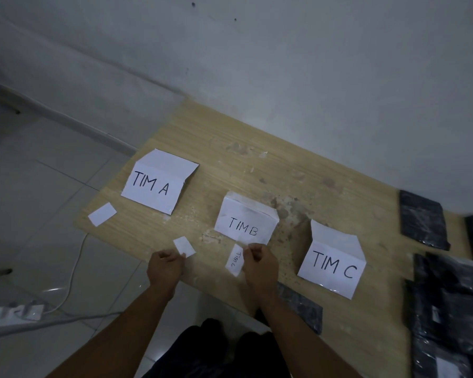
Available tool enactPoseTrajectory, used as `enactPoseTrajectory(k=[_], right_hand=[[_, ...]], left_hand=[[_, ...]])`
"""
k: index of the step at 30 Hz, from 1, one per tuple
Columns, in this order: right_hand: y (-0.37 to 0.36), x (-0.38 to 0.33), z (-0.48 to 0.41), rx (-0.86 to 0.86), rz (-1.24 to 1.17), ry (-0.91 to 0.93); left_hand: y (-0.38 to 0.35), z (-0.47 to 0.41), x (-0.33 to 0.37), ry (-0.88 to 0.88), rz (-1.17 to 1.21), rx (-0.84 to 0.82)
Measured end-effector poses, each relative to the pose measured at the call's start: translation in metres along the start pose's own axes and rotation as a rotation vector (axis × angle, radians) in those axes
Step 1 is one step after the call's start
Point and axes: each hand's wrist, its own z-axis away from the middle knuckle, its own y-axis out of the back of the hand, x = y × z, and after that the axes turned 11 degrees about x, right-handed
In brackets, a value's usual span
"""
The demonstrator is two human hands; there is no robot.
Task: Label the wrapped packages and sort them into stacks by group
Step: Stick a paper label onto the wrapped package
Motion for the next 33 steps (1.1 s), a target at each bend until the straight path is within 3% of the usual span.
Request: enactPoseTrajectory(k=[10, 13, 16, 19, 23, 33], right_hand=[[0.049, 0.004, 0.002, -0.017, -0.272, -0.278], [0.076, 0.011, 0.003, 0.043, -0.319, -0.304], [0.103, 0.023, 0.004, 0.121, -0.262, -0.316], [0.126, 0.041, 0.004, 0.204, -0.2, -0.353], [0.146, 0.06, 0.012, 0.279, -0.227, -0.431], [0.138, 0.07, 0.031, 0.226, -0.154, -0.444]], left_hand=[[0.001, 0.043, 0.004, -0.419, -0.595, 0.075], [-0.009, 0.061, 0.002, -0.577, -0.575, 0.101], [-0.026, 0.078, 0.004, -0.734, -0.44, -0.117], [-0.043, 0.104, 0.009, -0.65, -0.349, -0.432], [-0.066, 0.13, 0.005, -0.547, -0.5, -0.672], [-0.084, 0.16, -0.005, -0.539, -0.602, -0.713]])
